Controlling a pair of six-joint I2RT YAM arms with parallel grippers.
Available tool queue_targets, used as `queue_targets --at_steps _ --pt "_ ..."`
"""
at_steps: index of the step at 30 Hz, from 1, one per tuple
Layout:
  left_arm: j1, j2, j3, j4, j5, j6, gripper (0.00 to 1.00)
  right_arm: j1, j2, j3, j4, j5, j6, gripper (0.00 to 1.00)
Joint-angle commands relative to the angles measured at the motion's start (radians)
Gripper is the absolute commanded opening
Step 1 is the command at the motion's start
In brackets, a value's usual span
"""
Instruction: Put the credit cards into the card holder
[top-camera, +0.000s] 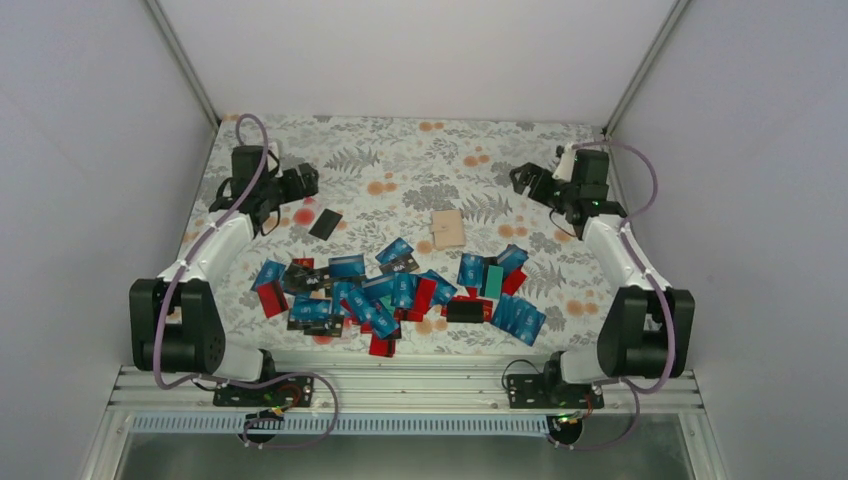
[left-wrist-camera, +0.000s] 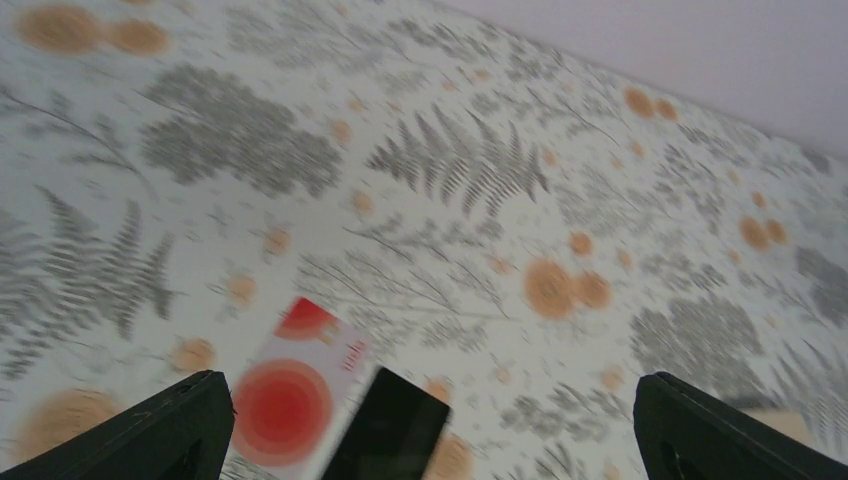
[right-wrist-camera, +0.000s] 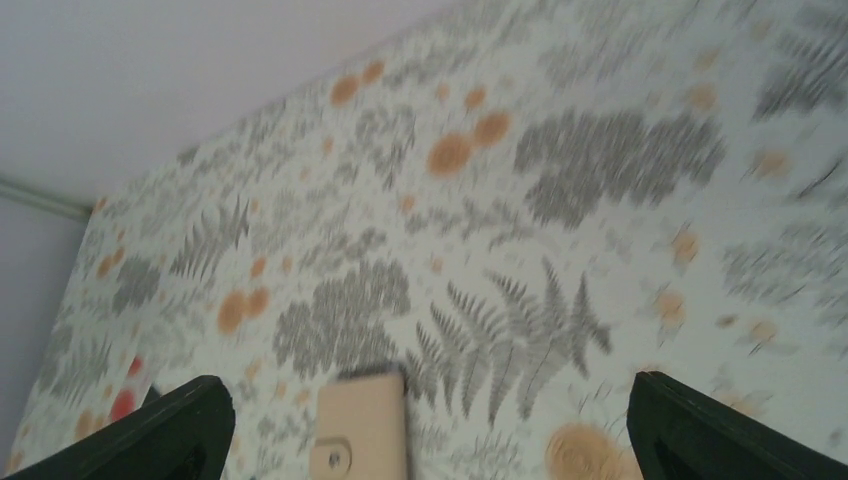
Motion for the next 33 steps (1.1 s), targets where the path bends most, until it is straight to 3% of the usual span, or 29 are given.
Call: queue_targets --at_steps 1,10,18,27,33 --pt "-0.061 0.01 -0.001 -0.081 0.142 -0.027 0.98 -0.003 0.075 -0.035 -0.108 -0.197 0.03 0.98" --pt "-0.26 0.109 0.025 -0.069 0.203 -0.047 0.9 0.073 0.275 -0.057 -0.083 -0.378 -0.005 0.84" --pt "-0.41 0.267 0.145 -0.059 0.191 -0.083 0.81 0.13 0.437 -0.001 -0.089 -0.467 -0.045 0.68" --pt "-0.517 0.464 0.305 -0.088 0.177 -0.098 0.63 0.154 0.521 0.049 -0.082 -0.482 -0.039 0.55" --pt "-0.545 0.566 0.379 -0.08 0.205 -0.096 0.45 0.157 0.579 0.075 -0.077 -0.479 -0.021 0.49"
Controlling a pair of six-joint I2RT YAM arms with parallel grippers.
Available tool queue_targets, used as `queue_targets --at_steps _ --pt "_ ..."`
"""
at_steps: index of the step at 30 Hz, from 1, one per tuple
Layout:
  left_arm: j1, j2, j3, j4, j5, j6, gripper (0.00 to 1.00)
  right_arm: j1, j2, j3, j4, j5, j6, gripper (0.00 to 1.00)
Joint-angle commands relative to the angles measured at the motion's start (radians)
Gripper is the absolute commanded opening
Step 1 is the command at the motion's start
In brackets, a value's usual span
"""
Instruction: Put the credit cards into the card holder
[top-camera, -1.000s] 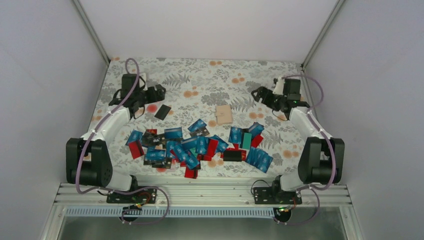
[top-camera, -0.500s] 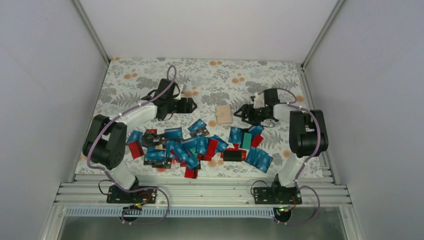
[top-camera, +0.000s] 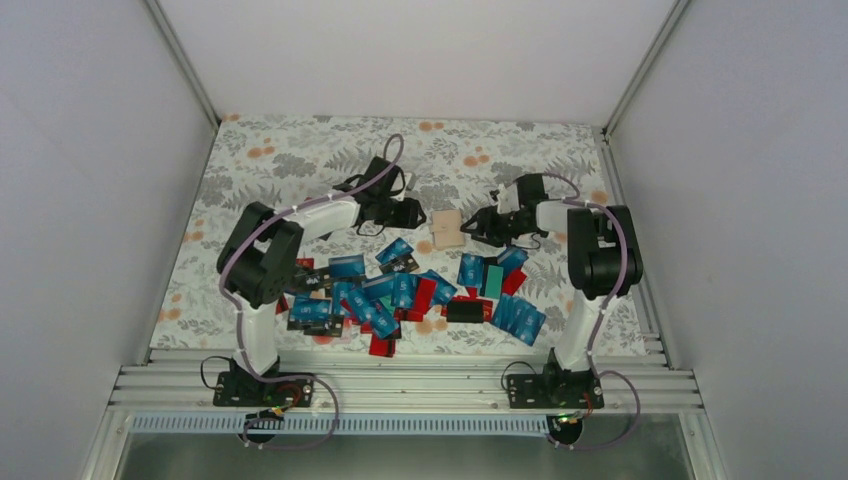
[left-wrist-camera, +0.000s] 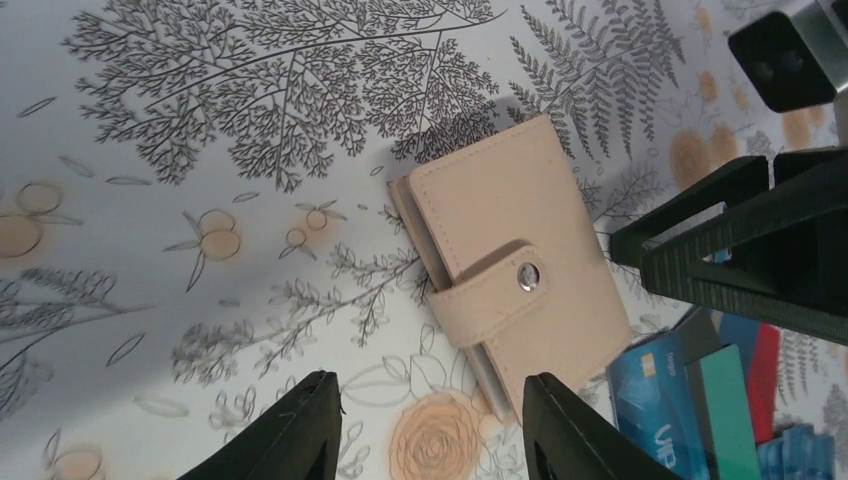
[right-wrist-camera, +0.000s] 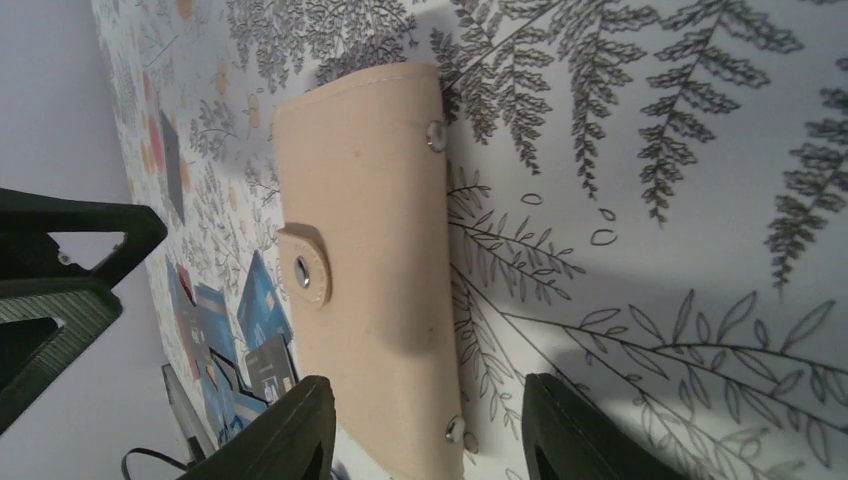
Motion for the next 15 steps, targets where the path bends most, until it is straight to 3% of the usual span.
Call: queue_targets --at_steps 1,5,15 --pt "-0.02 0.062 0.061 -0.006 0.026 -0.001 0.43 0.012 0.046 0.028 0.011 -0.018 0.016 0.48" --pt "-0.028 0.119 0.087 -0.008 0.039 0.007 0.39 0.023 0.069 0.03 0.022 -0.032 0.026 0.42" --pt "-0.03 0.121 0.036 0.062 0.084 -0.001 0.4 0.037 0.08 0.009 0.07 -0.072 0.065 0.13"
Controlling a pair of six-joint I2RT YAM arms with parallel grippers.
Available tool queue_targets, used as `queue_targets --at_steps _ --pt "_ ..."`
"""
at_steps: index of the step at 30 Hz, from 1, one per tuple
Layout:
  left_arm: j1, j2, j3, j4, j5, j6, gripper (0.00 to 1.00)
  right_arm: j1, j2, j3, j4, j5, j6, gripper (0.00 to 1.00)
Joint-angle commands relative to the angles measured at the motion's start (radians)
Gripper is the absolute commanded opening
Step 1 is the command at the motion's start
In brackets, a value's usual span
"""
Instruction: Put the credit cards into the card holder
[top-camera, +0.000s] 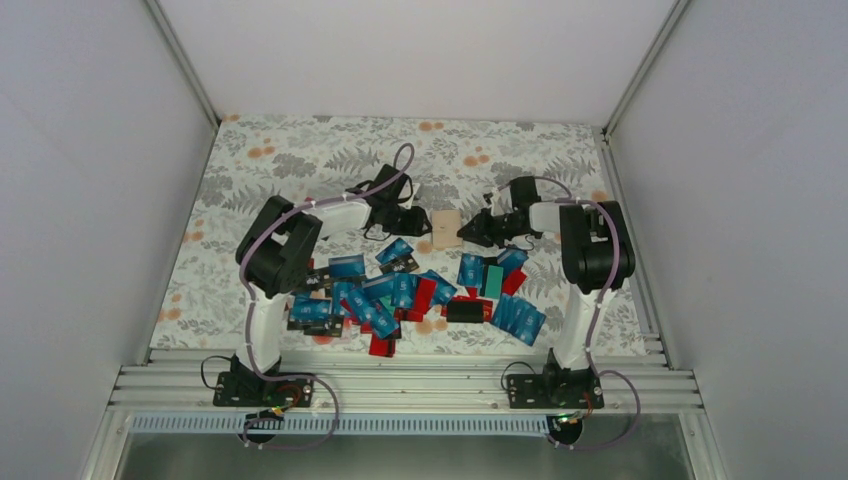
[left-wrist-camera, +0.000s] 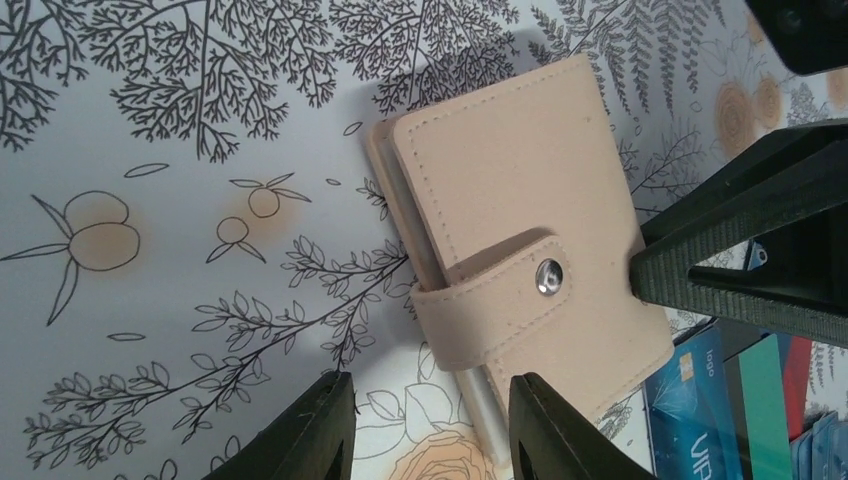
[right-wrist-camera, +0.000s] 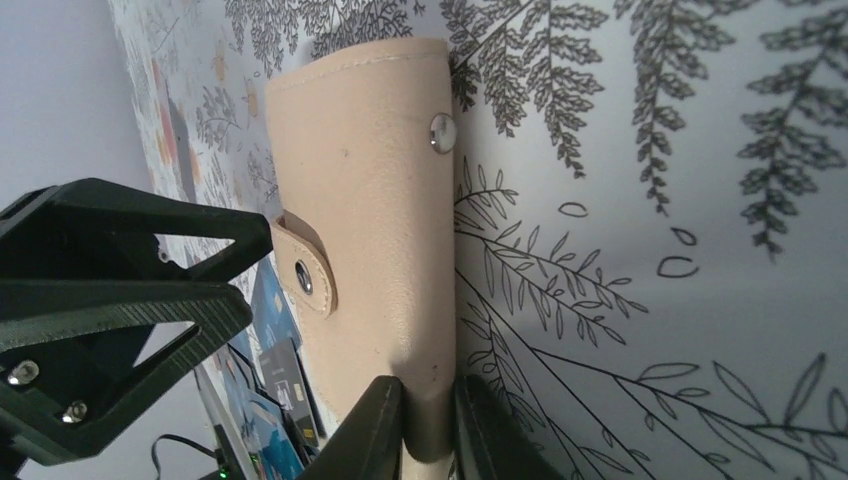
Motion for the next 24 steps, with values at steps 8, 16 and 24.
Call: queue_targets --at_steps 8,16,24 --pt "-0.005 -0.116 -0.13 0.104 -0.014 0.002 0.45 0.052 -0.086 -0.08 0.03 -0.095 0.044 0.25" --pt "-0.007 -0.16 -0.151 0.1 -0.027 0.054 0.46 0.074 -0.166 -0.076 -0.068 0.072 0.006 0.58" --pt "-0.053 -0.154 -0.111 0.011 -0.072 0.151 0.42 0.068 -0.115 -0.001 -0.048 0.222 0.039 0.57"
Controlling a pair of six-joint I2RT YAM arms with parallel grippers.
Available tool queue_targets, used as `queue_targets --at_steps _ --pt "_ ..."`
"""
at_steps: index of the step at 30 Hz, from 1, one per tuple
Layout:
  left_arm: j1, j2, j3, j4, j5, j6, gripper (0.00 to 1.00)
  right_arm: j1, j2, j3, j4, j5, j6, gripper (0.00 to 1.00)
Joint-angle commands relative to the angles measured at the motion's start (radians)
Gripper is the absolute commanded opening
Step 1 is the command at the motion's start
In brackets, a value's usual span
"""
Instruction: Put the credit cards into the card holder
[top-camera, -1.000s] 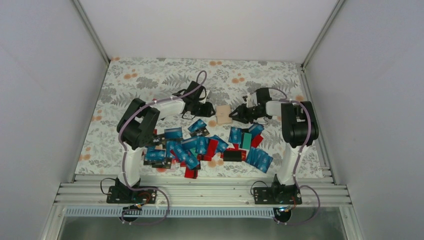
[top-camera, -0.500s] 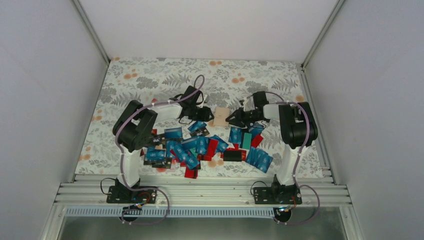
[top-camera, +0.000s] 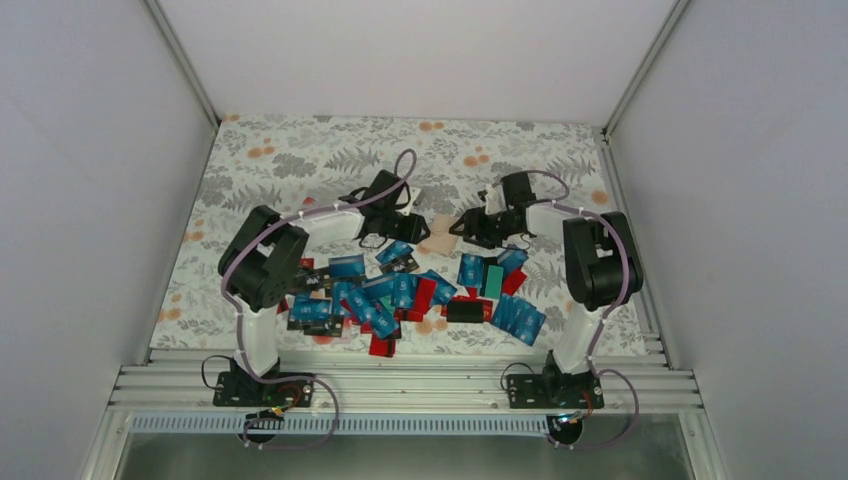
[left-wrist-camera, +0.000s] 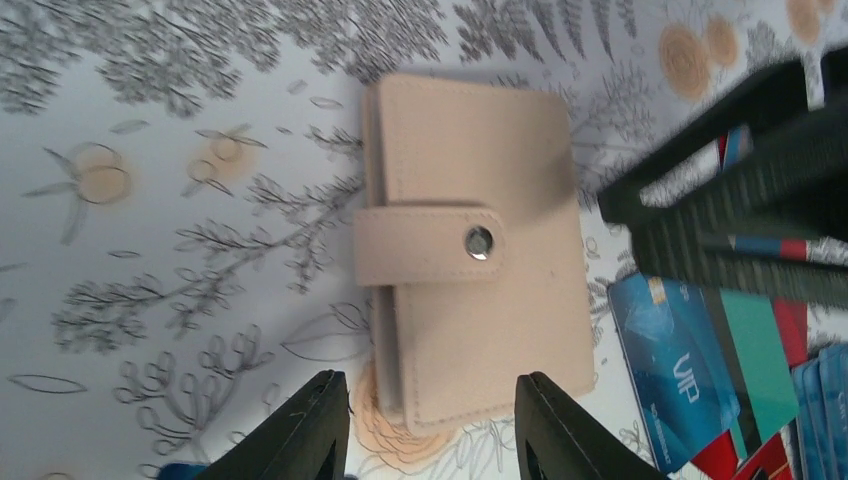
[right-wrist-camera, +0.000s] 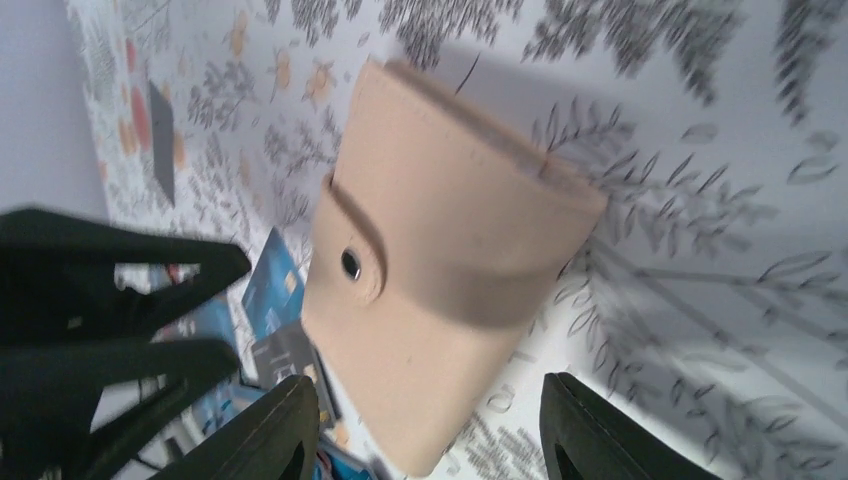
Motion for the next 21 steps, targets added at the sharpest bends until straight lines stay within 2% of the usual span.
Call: queue_targets --at_steps 1,10,21 --pt "-0.036 -0.012 0.025 -0.052 -0.038 0.064 0.42 -0.005 0.035 0.052 -0.001 0.11 0.021 0.56" --pt "-0.05 0.073 0.06 -0.089 -0.058 0.059 0.43 -0.005 0.093 0.052 0.042 0.098 0.042 0.47" --pt "-0.065 0.115 0.115 -0.118 -0.045 0.038 0.41 -0.003 0.11 -0.002 0.093 0.068 0.046 0.26"
